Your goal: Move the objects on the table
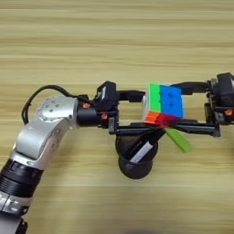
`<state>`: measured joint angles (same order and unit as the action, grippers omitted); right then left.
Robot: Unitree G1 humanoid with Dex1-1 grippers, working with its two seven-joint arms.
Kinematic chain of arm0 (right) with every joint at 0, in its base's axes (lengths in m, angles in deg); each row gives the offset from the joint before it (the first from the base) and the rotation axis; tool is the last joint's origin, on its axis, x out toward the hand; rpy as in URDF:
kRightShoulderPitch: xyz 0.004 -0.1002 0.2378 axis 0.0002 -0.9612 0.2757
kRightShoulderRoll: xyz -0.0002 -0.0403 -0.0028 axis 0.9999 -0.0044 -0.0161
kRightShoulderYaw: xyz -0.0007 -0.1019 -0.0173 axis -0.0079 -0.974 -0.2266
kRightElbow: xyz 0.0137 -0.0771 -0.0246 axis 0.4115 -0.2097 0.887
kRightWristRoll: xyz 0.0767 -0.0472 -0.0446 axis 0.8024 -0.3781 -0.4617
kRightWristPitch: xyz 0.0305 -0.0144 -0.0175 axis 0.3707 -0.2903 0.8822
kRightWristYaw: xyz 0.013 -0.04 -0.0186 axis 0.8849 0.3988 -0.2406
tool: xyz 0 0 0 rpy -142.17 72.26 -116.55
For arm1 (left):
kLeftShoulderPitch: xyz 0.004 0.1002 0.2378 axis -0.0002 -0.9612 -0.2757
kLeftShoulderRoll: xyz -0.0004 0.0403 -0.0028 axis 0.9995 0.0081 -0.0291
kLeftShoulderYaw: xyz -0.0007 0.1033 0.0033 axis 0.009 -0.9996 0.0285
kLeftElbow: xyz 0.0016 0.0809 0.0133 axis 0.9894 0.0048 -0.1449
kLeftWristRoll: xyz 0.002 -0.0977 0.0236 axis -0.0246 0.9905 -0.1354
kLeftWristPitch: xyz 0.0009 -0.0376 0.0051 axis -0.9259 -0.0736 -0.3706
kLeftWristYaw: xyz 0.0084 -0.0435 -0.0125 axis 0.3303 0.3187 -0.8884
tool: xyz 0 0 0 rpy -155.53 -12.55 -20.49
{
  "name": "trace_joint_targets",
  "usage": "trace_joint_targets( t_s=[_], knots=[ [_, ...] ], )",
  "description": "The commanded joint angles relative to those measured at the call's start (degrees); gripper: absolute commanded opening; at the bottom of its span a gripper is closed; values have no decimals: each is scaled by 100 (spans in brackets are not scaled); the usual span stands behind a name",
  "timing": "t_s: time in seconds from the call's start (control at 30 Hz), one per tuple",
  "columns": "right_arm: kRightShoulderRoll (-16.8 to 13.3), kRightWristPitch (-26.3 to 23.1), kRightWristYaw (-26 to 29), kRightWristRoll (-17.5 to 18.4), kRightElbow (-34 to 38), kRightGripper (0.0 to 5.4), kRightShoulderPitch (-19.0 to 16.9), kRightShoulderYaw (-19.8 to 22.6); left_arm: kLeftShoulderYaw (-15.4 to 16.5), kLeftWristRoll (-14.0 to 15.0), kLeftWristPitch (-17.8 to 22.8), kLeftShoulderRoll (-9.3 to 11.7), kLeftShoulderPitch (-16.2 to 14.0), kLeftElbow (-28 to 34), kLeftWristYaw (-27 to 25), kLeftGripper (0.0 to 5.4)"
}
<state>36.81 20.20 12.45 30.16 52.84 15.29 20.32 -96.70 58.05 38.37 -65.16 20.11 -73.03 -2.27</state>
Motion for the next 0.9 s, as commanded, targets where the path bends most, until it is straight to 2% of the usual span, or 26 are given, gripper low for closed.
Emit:
trace_joint_targets(
  t_s=[0.03, 0.4, 0.57, 0.7, 0.9],
  knots=[
    [-15, -29, 32, 83, 57, 423, -22, 6, 78, 70, -35, -12, 74, 103, 21, 327],
    [-1, -40, -23, 353, 70, 535, -12, 222, 85, 40, -59, -23, 64, 73, 45, 327],
    [8, -2, -80, 425, 51, 540, -43, 370, 175, 36, -120, -10, 13, 28, 86, 327],
    [46, 68, -175, 432, 43, 540, -145, 516, 426, 103, -187, -1, -104, -41, 166, 327],
    [200, 222, -414, 492, 43, 540, -344, 772, 686, 0, -449, 18, -302, -270, 296, 327]
  ],
)
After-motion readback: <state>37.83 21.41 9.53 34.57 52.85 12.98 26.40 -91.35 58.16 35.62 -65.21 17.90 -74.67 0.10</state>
